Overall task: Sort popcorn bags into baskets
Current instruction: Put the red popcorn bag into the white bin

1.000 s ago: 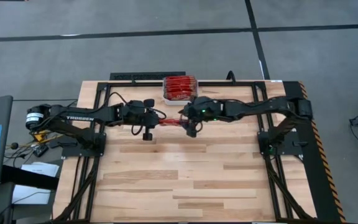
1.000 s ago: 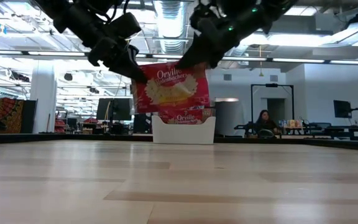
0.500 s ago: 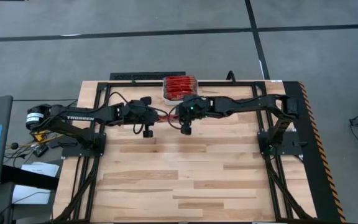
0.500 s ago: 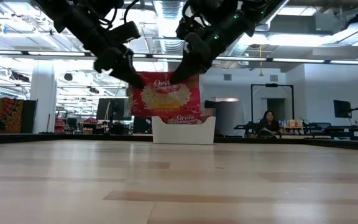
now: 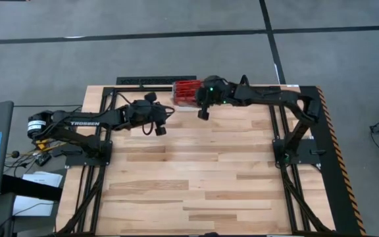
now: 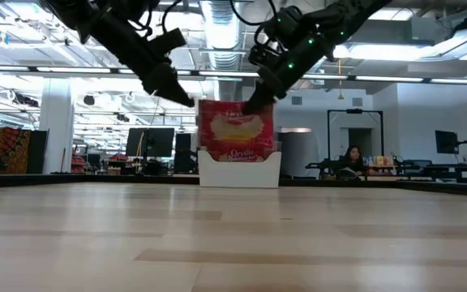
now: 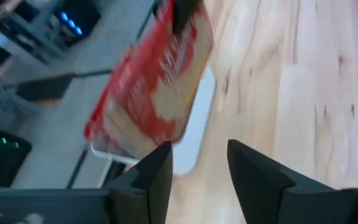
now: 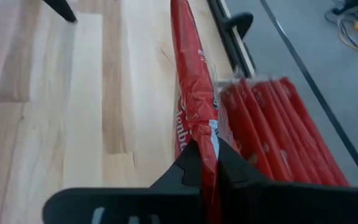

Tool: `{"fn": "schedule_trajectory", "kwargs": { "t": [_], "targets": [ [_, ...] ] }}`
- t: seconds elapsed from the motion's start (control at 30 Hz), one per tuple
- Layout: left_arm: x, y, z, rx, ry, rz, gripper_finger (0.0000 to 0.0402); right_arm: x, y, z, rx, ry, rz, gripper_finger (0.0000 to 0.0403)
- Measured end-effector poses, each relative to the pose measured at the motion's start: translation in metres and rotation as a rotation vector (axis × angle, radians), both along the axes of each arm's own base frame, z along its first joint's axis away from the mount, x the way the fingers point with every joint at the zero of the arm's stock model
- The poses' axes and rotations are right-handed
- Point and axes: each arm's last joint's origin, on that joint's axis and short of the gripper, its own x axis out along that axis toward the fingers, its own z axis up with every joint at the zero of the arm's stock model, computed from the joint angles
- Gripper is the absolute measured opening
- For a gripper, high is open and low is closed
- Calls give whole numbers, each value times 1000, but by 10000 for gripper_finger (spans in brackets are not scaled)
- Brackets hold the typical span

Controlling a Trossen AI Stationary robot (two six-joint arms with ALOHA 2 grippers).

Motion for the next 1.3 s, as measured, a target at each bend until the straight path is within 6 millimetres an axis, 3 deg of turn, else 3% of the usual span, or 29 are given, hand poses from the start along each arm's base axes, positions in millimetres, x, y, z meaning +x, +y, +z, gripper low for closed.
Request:
{"fn": "schedule_trajectory", "kwargs": {
  "t": [0.37,0.6,0.8,1.3],
  "targets": [
    [-7,-2,-13,-119,84,49,151,-8,-22,-6,8,-4,155,17],
    [-6,-2,-13,-123,83,47,151,-13,-40,-18,29,24,121,17],
    [-7,-2,-13,-123,84,47,151,-18,-50,-16,12,6,99,17],
    [-7,-2,-13,-134,78,50,151,-22,-59,-14,-87,31,50,17]
  ]
}}
